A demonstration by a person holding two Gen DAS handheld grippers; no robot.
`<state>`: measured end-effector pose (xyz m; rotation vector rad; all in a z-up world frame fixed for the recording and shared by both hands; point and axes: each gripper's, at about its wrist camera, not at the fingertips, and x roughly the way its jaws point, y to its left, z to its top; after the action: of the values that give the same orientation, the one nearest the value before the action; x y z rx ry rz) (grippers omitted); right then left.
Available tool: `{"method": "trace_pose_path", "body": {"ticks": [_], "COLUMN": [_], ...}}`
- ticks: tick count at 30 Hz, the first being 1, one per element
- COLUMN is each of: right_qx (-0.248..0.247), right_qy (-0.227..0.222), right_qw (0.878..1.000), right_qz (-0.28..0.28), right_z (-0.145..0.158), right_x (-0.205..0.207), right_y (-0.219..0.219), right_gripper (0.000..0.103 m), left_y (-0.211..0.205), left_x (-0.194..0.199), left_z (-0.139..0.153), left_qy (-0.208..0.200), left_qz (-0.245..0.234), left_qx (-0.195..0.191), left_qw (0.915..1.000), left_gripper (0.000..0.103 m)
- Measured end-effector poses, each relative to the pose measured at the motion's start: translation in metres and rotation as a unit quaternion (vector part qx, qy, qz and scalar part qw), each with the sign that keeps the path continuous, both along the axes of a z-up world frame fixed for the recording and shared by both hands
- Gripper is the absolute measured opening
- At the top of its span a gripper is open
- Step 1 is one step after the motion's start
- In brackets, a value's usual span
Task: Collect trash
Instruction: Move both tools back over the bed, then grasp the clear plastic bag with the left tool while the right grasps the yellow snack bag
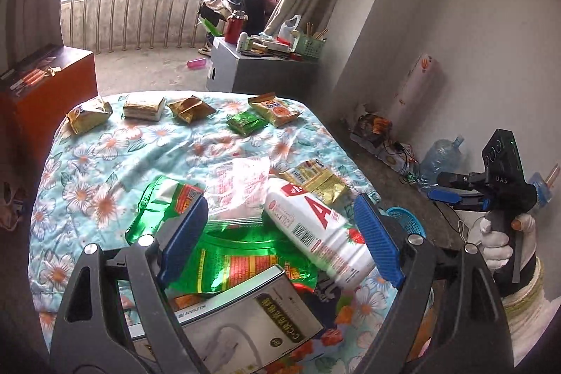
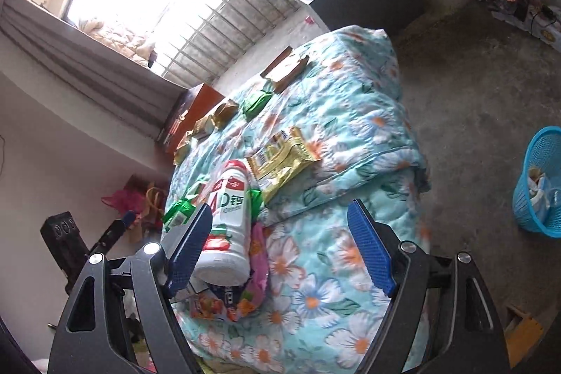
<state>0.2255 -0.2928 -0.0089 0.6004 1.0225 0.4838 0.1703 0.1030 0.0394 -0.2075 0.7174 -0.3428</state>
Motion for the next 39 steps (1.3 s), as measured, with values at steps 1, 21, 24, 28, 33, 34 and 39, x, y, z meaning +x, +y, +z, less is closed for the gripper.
{"method": "trace_pose_path", "body": {"ticks": [1,21,24,28,33,34,39], "right_qx": [0.013,0.11,0.121,0.133,0.142,0.143,0.146], "right_qy": [0.012,0.154,0.163,0.176,0.184,0.184,0.184], "right_qw": [1.0,0.981,0.978,0.974,0.971,0.971,0.97], "right_qz": [0.003,-0.043,-0.047,-0.052,-0.062,-0.062,-0.061], "right_z": [-0.004,-0.088,-0.095,-0.103,-0.11,-0.11,-0.109], "right_x": [0.004,0.074,0.08,0.087,0.093,0.094,0.099], "right_y": [0.006,0.056,0.059,0.059,0.059,0.06,0.065], "right_gripper": [0.077,0.077,0.077,0.077,0.077,0.077,0.077], "left_y": [-0.001,-0.029,-0.031,-0.033,-0.039,-0.039,-0.038], "left_x": [-0.001,0.099,0.111,0.12,0.12,0.12,0.121], "left_z": [-0.003,-0.073,-0.083,-0.092,-0.098,-0.098,-0.098], "left_qy": [0.002,0.145,0.166,0.187,0.186,0.184,0.185], "left_qz": [-0.005,-0.144,-0.147,-0.15,-0.15,-0.149,-0.145], "left_qx": [-0.001,0.132,0.148,0.16,0.185,0.189,0.19], "left_qw": [1.0,0.97,0.9639,0.9577,0.9532,0.9528,0.9532], "left_gripper": [0.081,0.081,0.081,0.081,0.077,0.075,0.062]}}
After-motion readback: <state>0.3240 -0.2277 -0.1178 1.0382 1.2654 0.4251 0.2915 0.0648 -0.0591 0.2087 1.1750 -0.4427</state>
